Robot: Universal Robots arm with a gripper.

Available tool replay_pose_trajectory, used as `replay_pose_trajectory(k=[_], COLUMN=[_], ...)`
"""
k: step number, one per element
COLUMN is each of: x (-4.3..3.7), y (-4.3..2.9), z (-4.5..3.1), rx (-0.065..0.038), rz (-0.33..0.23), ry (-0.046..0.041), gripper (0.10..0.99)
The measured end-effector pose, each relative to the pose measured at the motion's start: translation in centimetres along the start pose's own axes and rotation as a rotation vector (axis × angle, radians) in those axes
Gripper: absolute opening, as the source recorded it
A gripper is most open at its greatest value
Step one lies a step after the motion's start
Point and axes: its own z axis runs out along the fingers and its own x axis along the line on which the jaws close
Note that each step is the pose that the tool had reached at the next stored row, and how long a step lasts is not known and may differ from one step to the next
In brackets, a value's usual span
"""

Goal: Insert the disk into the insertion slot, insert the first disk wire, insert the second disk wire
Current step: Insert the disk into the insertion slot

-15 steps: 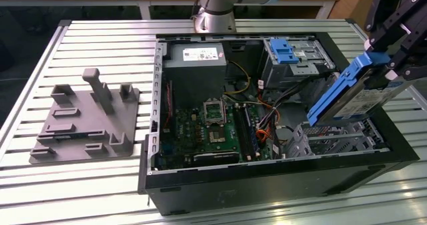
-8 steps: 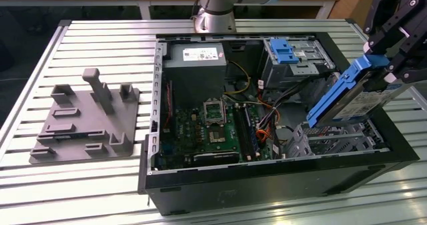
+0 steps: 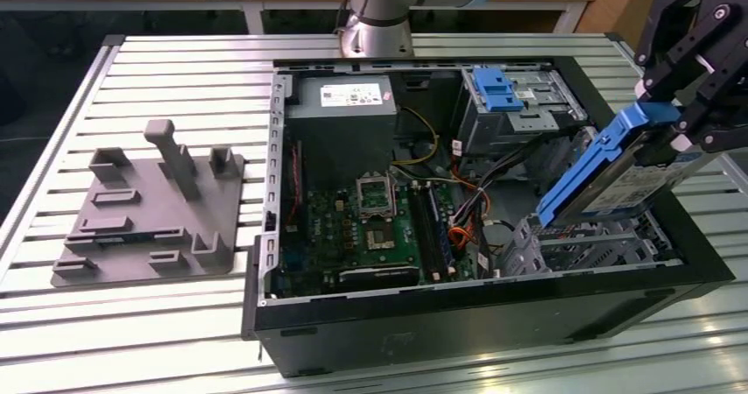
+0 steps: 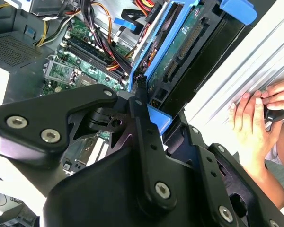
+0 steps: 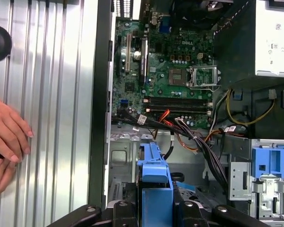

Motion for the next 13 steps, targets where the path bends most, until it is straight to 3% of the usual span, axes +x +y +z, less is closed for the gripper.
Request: replay_pose_trajectory(k=[13], x=[0.26], y=[0.18], z=[0.48], rx=[0.001], rz=[0.012], ry=[-0.0005], gripper=[0.365])
